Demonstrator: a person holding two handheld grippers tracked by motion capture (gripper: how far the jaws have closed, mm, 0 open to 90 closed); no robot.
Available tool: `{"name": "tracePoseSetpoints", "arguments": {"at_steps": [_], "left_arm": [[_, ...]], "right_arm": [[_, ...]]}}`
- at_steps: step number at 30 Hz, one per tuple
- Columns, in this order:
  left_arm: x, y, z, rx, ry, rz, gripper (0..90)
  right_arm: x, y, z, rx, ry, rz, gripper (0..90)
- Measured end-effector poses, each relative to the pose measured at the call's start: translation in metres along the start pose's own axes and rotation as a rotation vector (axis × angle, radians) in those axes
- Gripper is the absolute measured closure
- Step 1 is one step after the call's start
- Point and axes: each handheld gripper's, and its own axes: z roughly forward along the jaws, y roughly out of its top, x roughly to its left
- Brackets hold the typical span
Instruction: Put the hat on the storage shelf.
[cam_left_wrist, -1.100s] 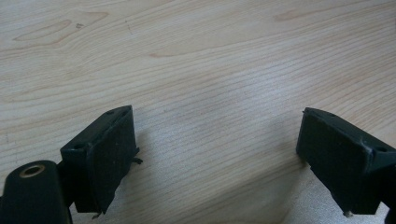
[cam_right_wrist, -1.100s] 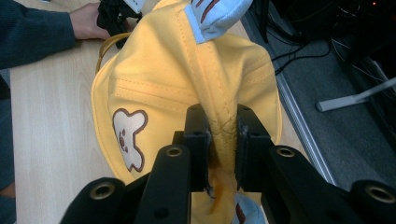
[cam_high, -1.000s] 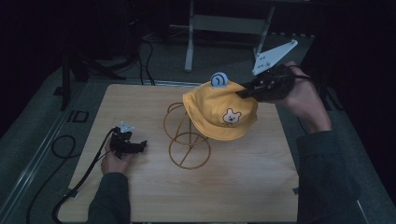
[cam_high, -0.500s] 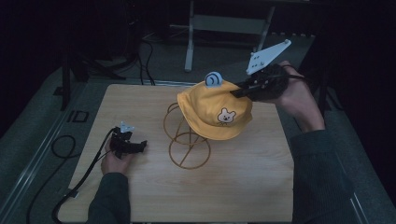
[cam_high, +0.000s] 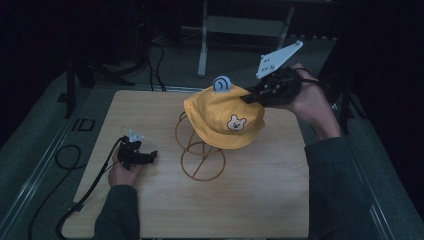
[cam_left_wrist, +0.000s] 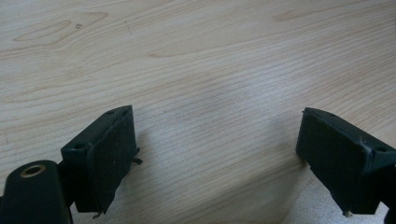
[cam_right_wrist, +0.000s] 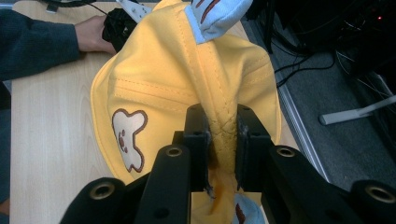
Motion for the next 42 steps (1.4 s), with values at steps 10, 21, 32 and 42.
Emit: {"name": "tracePoseSetpoints", "arguments": {"at_steps": [10, 21, 32, 42], "left_arm": [[0.0, 0.0, 0.0, -0.001, -0.001, 0.002, 12.4], [0.0, 0.0, 0.0, -0.001, -0.002, 0.003, 12.5], [0.0, 0.0, 0.0, -0.002, -0.002, 0.003, 12.6], [0.0, 0.0, 0.0, -0.002, -0.002, 0.004, 12.7]], "right_arm": [[-0.001, 0.006, 0.006, 0.013, 0.008, 0.0, 77.7], [0.004, 0.017, 0.019, 0.048, 0.014, -0.022, 77.7], [0.006, 0.027, 0.031, 0.084, 0.028, -0.04, 77.6], [0.011, 0.041, 0.045, 0.105, 0.043, -0.066, 77.5]]}}
